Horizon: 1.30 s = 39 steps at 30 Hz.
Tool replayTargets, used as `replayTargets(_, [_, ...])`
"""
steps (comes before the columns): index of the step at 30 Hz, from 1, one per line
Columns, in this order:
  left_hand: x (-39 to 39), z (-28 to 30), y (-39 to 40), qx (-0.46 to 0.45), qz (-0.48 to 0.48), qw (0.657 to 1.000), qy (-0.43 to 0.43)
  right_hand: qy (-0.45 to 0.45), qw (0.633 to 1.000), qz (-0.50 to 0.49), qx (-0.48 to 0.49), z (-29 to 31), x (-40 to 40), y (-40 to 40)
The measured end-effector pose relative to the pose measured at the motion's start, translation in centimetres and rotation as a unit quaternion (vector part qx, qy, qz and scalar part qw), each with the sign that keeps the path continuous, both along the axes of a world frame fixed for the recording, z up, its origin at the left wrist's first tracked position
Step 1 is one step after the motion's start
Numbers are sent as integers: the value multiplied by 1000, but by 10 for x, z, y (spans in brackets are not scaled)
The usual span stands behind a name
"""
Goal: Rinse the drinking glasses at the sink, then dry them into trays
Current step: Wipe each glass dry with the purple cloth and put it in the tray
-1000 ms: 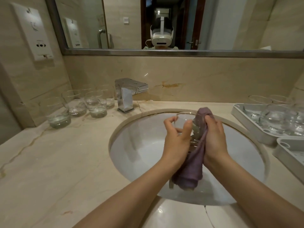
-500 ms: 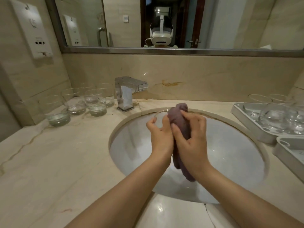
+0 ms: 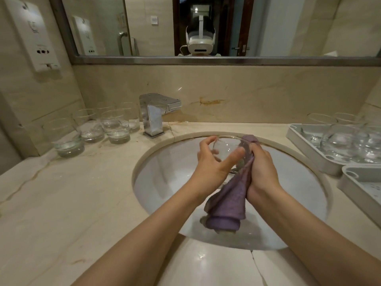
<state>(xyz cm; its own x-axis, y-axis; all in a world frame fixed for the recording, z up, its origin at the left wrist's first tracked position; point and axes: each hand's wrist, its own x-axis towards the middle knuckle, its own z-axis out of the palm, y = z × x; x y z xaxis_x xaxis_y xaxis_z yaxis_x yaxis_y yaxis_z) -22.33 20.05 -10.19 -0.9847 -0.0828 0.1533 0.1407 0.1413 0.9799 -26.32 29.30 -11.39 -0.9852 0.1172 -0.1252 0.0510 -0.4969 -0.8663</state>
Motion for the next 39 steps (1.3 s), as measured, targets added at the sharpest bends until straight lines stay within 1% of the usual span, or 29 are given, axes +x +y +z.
replayTargets(2, [-3,-3,-4,-19,11,1000,-1,4,1000,-8,16,1,3,2])
replayTargets(3, [-4,-4,-6,-13,17,1000,7,16,999,-13,32,3,5,0])
replayTargets(5, [-7,-3,-8,40,46,998,22,77,991,-36,104,7,16,-6])
replayTargets(6, [-8,-2,-8,75,67,995,25,137,976,-50,165,8,23,-10])
replayTargets(7, [-8,-2,-8,110,88,990,23,212,946,-68,235,8,29,-16])
replayTargets(9, [-7,-3,-7,163,125,979,10,340,869,-97,347,1,35,-26])
replayTargets(10, [-7,-4,-7,173,130,976,4,375,838,-106,381,-3,34,-29])
replayTargets(11, [-6,-4,-6,171,130,977,3,393,821,-117,398,-6,31,-30])
replayTargets(12, [-4,-3,-4,165,126,978,7,396,819,-130,393,-5,29,-29])
replayTargets(14, [0,-1,3,150,109,982,21,385,839,-159,350,-1,24,-20])
replayTargets(16, [2,1,8,129,84,988,25,326,888,-157,283,7,21,-10])
replayTargets(18, [2,0,12,118,52,992,17,218,956,-105,166,13,13,-1])
replayTargets(19, [2,-1,12,109,39,993,14,150,982,-60,96,12,7,3])
replayTargets(20, [1,-1,11,102,30,994,12,91,995,-14,35,13,2,5])
replayTargets(21, [1,-1,9,102,21,994,9,47,999,26,-3,10,-3,6])
replayTargets(22, [0,-1,6,105,10,994,3,17,998,52,-17,9,-5,7])
replayTargets(24, [-1,-2,2,66,-10,998,-7,-5,999,51,-8,5,-9,7])
replayTargets(26, [-2,-4,1,-4,-12,1000,-5,-6,999,45,-2,7,-7,7])
replayTargets(27, [-3,-5,0,-18,-4,1000,3,-4,999,48,-2,9,-6,8])
replayTargets(29, [-4,-6,-1,3,22,999,27,10,999,36,5,14,-2,7])
replayTargets(31, [-7,-6,-2,43,48,997,32,53,997,-5,63,18,7,2])
replayTargets(32, [-7,-6,-2,62,63,996,22,105,987,-32,113,19,14,-2])
replayTargets(33, [-9,-7,-2,85,79,993,3,179,965,-55,182,18,21,-6])
replayTargets(34, [-10,-8,-3,117,96,988,-19,264,926,-73,261,14,26,-10])
replayTargets(35, [-11,-9,-4,160,110,980,-36,339,875,-85,334,10,30,-13])
replayTargets(36, [-11,-9,-5,203,119,971,-42,396,826,-94,390,4,29,-16])
replayTargets(37, [-12,-9,-5,229,123,965,-38,436,788,-106,422,-1,26,-17])
replayTargets(38, [-11,-7,-4,231,121,965,-31,454,775,-123,422,-5,23,-18])
replayTargets(39, [-9,-5,-2,221,118,968,-20,451,786,-143,398,-4,21,-18])
